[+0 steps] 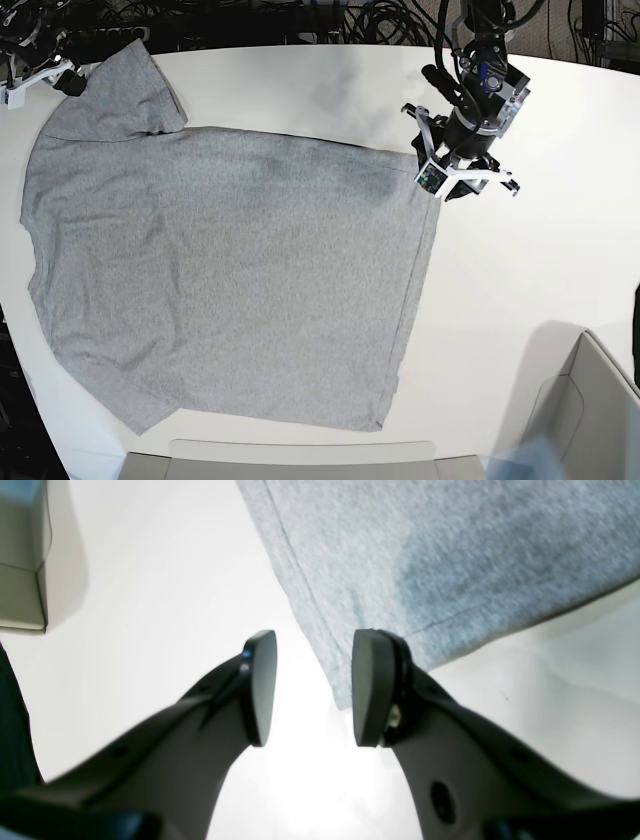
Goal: Fold the T-shirt properly
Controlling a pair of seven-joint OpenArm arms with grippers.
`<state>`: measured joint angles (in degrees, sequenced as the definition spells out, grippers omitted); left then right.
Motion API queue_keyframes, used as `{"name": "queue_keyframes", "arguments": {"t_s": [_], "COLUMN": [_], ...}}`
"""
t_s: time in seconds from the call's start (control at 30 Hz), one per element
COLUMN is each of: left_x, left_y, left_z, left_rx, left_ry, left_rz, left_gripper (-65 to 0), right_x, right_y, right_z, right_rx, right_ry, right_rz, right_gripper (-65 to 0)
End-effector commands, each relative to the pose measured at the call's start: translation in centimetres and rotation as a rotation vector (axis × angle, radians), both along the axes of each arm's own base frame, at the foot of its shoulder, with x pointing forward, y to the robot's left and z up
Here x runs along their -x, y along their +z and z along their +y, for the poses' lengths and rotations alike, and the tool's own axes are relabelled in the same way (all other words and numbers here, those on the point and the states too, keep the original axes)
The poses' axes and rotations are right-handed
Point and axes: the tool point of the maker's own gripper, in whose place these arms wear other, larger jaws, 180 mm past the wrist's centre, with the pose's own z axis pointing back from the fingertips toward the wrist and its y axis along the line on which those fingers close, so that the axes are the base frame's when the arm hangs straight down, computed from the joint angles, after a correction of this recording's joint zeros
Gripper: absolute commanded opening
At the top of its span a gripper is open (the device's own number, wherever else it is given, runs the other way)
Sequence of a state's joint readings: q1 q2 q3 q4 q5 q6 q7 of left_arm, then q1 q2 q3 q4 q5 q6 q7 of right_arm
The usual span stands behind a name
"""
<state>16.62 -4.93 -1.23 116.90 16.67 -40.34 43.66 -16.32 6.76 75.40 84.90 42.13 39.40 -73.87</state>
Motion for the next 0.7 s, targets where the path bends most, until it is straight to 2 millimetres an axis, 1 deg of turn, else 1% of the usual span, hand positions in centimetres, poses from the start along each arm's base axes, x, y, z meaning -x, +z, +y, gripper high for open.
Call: {"name": "queue_keyframes", "arguments": {"t_s": [0.0,0.03,0.17,0.23,0.3,0.37,0.43,0.47,0.53,0.57,0.67], "left_x": [-0.5,-0.5,-0.5,-0.5,-0.5,-0.4,-0.2,-0.1,0.8,0.6,0.4], "left_y": [1.0,1.0,1.1,1.0,1.0,1.0,1.2,1.1,0.6,0.9,1.9], "left_z": [-0.1,-0.3,-0.9,-1.4,-1.7,-2.7,-2.4,-1.7,0.4,1.2,4.9], "left_rx": [0.006,0.012,0.038,0.059,0.074,0.145,0.248,0.313,0.414,0.455,0.518], "left_ry": [-0.002,0.000,0.010,0.017,0.027,0.035,0.086,0.140,0.246,0.276,0.353], "left_rz": [-0.039,-0.039,-0.040,-0.039,-0.033,-0.028,-0.026,-0.010,0.052,0.061,0.094], "left_gripper": [-41.3,-41.3,-41.3,-41.3,-41.3,-41.3,-41.3,-41.2,-41.2,-41.2,-41.2], "right_x": [0.0,-0.3,0.0,0.3,0.5,1.0,1.4,1.4,2.1,2.1,1.8], "right_y": [0.0,-0.5,-2.3,-3.3,-3.8,-4.2,-4.5,-4.5,-4.7,-4.5,-3.4], "right_z": [-0.4,0.0,1.5,2.8,3.8,4.5,5.0,5.2,5.3,5.1,4.5], "right_rx": [0.010,-0.010,-0.080,-0.119,-0.142,-0.159,-0.167,-0.169,-0.169,-0.159,-0.111], "right_ry": [0.012,0.020,0.033,0.033,0.033,0.029,0.037,0.045,0.049,0.051,0.067], "right_rz": [0.010,0.013,0.045,0.055,0.060,0.069,0.082,0.086,0.103,0.101,0.087], "right_gripper": [-47.5,-47.5,-47.5,-47.5,-47.5,-47.5,-47.5,-47.5,-47.5,-47.5,-47.5]}}
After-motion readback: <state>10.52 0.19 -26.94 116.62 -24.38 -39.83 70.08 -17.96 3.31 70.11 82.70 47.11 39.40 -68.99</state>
